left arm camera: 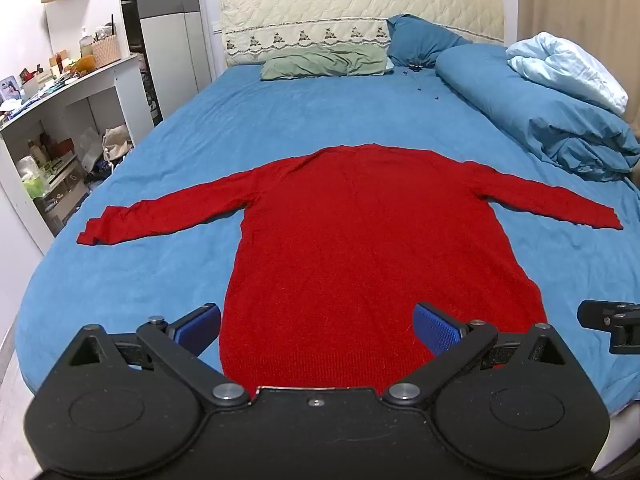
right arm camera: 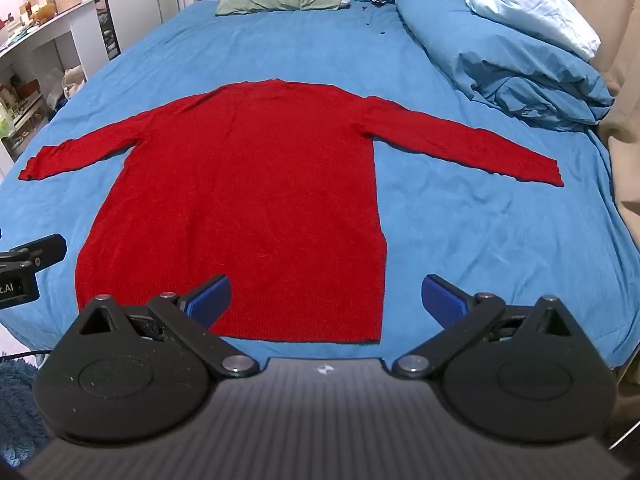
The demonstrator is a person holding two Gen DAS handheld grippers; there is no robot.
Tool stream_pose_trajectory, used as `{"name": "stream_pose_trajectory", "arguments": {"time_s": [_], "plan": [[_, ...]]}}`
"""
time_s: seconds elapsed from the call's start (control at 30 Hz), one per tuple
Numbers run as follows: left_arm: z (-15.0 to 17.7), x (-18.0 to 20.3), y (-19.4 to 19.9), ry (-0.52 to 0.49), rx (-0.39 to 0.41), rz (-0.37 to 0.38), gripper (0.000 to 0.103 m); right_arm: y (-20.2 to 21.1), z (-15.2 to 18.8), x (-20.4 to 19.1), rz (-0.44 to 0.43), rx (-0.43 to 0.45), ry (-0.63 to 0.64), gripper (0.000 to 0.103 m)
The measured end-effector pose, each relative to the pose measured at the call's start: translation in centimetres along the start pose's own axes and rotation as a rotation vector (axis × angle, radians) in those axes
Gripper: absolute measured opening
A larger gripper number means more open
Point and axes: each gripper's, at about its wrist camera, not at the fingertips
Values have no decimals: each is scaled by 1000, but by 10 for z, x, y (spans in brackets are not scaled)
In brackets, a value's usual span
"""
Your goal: Fold small clothes
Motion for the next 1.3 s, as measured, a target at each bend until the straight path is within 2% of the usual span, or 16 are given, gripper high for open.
{"name": "stream_pose_trajectory", "arguments": {"time_s": [1.3], "plan": [[0, -5, 2, 12, 0, -1, 103, 0, -3, -11, -6, 13, 11, 103]]}}
Point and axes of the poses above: each gripper's, at about its wrist camera, not at the fingertips, and y roughly against the way its jaws point, x to its right, z to its underside, and after that the axes turned 3 degrees about z, right-handed
